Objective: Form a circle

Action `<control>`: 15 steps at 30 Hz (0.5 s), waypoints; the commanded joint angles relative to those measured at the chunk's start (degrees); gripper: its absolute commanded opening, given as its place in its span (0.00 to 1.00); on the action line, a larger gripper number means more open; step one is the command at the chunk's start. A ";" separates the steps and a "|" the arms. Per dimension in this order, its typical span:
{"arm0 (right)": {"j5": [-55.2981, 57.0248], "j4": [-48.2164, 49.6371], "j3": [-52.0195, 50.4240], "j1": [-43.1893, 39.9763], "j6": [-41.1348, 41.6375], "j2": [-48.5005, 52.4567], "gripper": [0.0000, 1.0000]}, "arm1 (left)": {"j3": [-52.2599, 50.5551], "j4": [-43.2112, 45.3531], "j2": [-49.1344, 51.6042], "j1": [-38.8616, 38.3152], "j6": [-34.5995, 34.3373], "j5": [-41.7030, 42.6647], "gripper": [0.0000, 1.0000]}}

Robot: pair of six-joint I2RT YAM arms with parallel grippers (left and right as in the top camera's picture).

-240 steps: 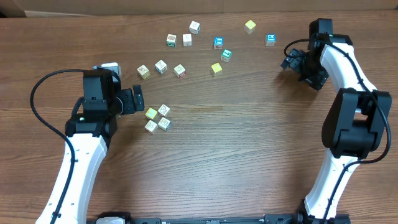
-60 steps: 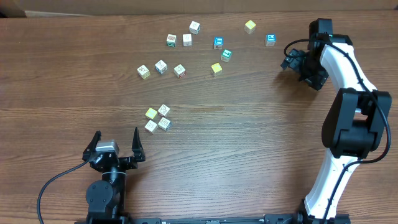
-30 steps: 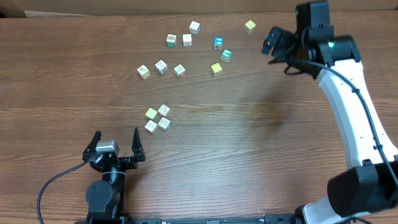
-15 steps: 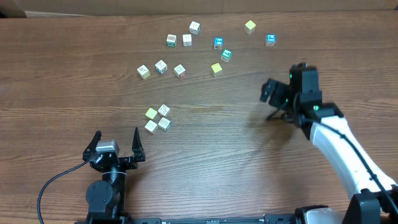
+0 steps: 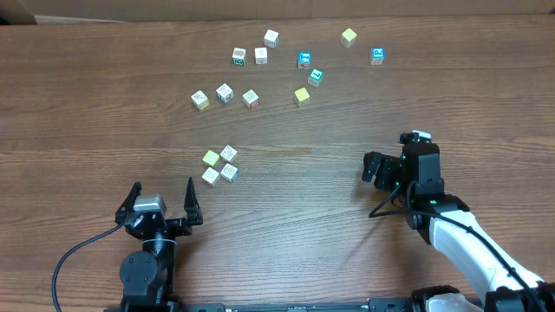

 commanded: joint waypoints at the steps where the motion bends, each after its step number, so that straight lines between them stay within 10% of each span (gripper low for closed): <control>1: 0.90 0.44 -1.99 -0.20 -0.63 -2.10 1.00 | -0.24 0.09 -0.68 -0.37 1.70 0.26 0.99; 15: -1.31 4.90 -6.78 -0.20 -0.63 -5.79 1.00 | -0.24 0.07 -0.68 -0.37 1.70 0.26 1.00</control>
